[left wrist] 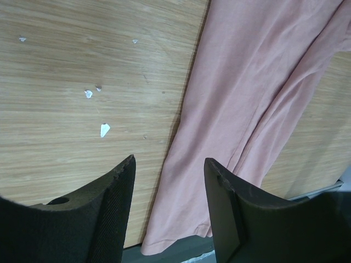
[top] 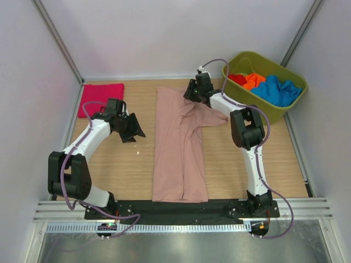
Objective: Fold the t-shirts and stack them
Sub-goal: Fold the tshirt
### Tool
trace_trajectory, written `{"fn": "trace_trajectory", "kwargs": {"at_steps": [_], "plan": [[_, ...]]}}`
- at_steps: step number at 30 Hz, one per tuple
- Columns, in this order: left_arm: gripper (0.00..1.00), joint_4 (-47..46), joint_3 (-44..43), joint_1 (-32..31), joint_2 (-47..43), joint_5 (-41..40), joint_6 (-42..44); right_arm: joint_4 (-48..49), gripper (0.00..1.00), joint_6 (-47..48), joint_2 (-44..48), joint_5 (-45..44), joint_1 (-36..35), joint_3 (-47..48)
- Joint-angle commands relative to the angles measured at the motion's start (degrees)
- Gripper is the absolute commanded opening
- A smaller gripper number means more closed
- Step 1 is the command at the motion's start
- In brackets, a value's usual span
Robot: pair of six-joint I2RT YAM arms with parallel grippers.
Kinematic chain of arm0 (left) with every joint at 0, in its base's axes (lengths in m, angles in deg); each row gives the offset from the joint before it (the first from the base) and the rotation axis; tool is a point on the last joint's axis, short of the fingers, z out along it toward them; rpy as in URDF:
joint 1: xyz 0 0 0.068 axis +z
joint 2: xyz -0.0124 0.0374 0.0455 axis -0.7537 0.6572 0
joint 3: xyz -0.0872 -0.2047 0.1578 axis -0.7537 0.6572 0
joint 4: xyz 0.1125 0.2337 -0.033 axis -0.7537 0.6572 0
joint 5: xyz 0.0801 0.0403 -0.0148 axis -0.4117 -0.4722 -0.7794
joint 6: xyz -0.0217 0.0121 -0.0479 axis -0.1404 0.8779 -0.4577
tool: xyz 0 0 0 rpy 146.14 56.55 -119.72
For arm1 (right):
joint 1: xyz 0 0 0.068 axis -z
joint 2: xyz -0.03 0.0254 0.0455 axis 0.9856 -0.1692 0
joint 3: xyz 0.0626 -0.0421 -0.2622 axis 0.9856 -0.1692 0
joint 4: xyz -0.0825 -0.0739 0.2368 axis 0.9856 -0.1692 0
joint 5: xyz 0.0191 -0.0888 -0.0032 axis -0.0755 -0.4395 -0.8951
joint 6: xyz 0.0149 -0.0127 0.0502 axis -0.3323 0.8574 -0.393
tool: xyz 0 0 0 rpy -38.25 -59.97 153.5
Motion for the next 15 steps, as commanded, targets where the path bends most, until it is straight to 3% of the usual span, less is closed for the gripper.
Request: {"fn": "trace_trajectory", "kwargs": {"at_steps": [1,3,6,12,15], "plan": [[0.55,-2.1,-1.2,0.5,-0.4,2.0,0.3,-5.2,0.48,1.8,2.6,-4.0,-0.2,4.6],[0.55,-2.2,-1.1,0.5,-0.4,2.4,0.3,-7.3,0.57,1.9,5.8,-7.2,0.3,4.8],[0.55,-2.4,-1.0,0.5,-1.2,2.4,0.3,-14.6,0.62,-0.9,11.1,-12.1,1.0,4.1],[0.55,-2.4,-0.8,0.5,-2.1,2.6,0.3,-24.1,0.57,-4.9,19.2,-21.4,3.4,-3.2],[0.55,-2.6,-0.4,0.5,-2.3,3.0,0.3,-31.2,0.54,-12.6,21.0,-23.1,5.4,-6.3]]}}
